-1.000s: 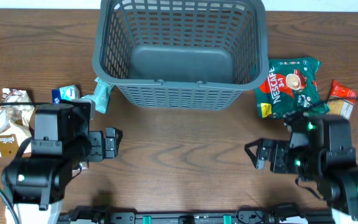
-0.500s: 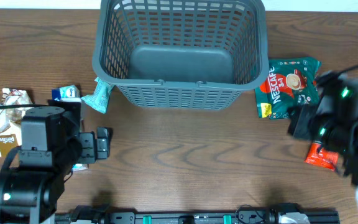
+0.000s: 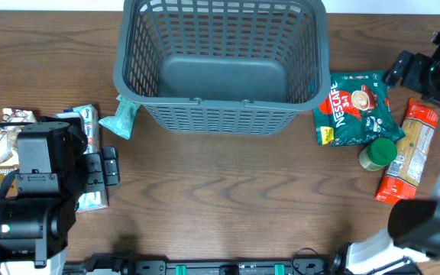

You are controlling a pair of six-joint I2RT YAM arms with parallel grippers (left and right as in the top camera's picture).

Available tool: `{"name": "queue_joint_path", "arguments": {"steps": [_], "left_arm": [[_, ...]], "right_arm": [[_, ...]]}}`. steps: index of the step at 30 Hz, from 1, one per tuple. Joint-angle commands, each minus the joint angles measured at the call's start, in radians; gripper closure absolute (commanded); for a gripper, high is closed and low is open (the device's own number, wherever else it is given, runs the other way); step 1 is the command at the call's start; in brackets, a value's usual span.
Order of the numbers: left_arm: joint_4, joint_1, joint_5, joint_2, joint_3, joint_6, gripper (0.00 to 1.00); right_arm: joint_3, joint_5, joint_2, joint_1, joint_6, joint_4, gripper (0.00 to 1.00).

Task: Pack container
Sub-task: 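Move the right gripper over the green Nescafé bag and descend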

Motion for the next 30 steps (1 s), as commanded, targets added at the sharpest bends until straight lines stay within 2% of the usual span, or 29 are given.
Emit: {"name": "queue_joint_path", "arguments": {"steps": [1, 8, 17, 25, 30], "left_arm": [[0.010, 0.005, -0.019, 0.008, 0.014, -0.016, 0.01], [0.025, 0.005, -0.019, 0.027, 0.014, -0.016, 0.01], [0.074, 0.005, -0.019, 0.041, 0.014, -0.027, 0.01], [0.130, 0.005, -0.019, 0.060, 0.014, -0.047, 0.01], [0.130, 0.005, -0.019, 0.098, 0.014, -0.054, 0.01]], "right_arm": [[0.025, 0.013, 0.091, -0.049, -0.163, 0.030, 0.01], [0.024, -0.003, 0.278, -0.067, -0.343, 0.160, 0.01], [0.024, -0.278, 0.467, -0.058, -0.566, 0.187, 0.01], [0.024, -0.402, 0.566, -0.061, -0.664, 0.191, 0.01], [0.020, -0.475, 0.663, -0.058, -0.656, 0.203, 0.01]]}}
